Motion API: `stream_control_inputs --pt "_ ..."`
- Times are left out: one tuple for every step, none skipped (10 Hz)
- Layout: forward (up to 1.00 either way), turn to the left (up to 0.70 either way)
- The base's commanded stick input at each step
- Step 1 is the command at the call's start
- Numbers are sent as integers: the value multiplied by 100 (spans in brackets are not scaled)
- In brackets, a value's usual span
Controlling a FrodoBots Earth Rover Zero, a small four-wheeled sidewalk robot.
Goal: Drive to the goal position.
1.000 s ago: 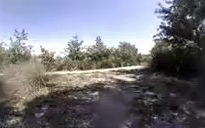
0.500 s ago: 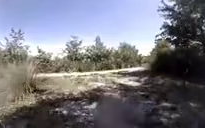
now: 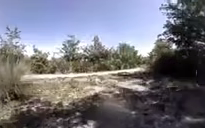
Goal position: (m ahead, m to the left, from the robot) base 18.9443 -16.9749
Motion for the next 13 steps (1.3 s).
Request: stream_control_inputs --pt "85 0" --pt "85 0" --pt "85 0" --pt "85 0" --pt "85 0" --pt "85 0" --pt "85 0" --pt "85 0" --pt "85 0" --pt "85 -22" --pt "85 -34" --pt "85 -31" --pt "85 -14"
